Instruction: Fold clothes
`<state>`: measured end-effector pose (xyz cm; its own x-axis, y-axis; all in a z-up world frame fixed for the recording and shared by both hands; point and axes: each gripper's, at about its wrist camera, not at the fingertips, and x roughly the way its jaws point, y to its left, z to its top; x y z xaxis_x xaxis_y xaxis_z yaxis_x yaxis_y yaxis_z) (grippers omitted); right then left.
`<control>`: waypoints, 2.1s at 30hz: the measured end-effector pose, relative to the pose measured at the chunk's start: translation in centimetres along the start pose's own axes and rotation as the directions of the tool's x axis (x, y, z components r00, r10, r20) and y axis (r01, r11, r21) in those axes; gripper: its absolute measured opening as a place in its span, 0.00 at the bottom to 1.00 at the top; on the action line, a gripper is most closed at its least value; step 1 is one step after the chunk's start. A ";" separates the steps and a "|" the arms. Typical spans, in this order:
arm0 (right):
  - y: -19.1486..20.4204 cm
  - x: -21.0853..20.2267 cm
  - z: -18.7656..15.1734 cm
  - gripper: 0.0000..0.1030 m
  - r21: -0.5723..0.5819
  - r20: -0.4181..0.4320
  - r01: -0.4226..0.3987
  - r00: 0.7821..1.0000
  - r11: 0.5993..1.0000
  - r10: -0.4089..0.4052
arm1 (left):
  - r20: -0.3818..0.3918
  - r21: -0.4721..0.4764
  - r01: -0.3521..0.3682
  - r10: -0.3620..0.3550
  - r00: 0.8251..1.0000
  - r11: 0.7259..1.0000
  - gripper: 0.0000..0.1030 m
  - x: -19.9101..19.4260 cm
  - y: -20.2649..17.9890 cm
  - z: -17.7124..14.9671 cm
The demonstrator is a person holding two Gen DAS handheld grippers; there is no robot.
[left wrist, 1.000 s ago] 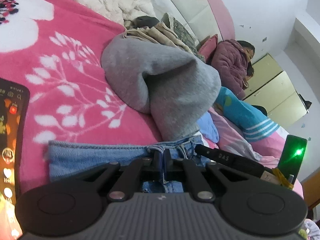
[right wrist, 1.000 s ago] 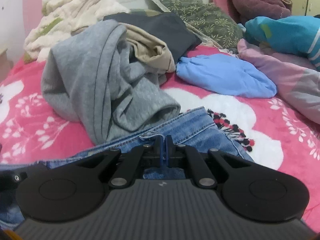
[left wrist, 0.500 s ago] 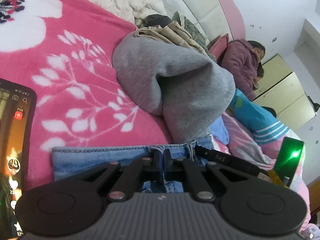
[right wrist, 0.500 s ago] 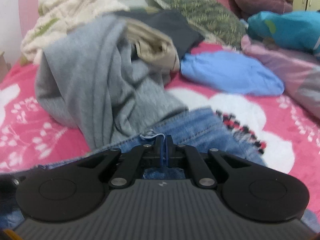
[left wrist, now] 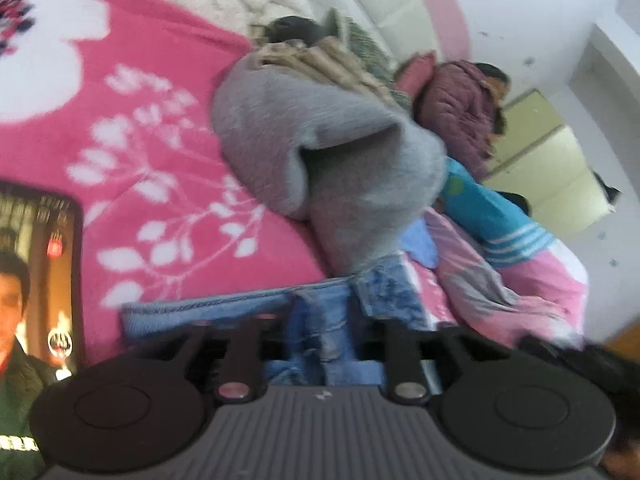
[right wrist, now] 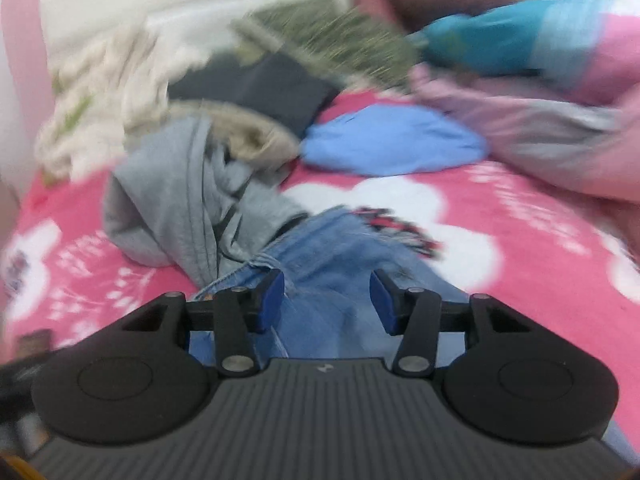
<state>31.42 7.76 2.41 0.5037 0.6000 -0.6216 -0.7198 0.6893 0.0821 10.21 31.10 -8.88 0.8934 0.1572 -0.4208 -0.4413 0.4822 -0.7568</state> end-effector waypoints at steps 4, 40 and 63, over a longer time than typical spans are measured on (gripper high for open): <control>-0.7 -11.9 -4.7 0.50 0.066 0.061 0.038 0.997 0.997 -0.042 | -0.040 0.084 0.074 -0.071 0.997 0.994 0.52 -3.1 -1.7 1.0; 22.7 -0.7 -15.7 0.47 -0.860 -0.023 -0.064 0.996 0.507 0.087 | -0.219 0.216 -0.012 0.060 0.974 0.976 0.41 -8.8 2.9 5.4; 15.8 1.4 -13.5 0.19 -0.034 -0.043 -0.378 0.925 0.925 0.377 | -0.163 0.245 -0.034 0.076 0.984 0.969 0.41 -9.0 3.7 5.6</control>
<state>14.27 14.02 -7.72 0.1743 0.7975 -0.5775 -0.8726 0.3968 0.2847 1.01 36.26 -5.10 0.8315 0.0508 -0.5532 -0.4377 0.6732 -0.5960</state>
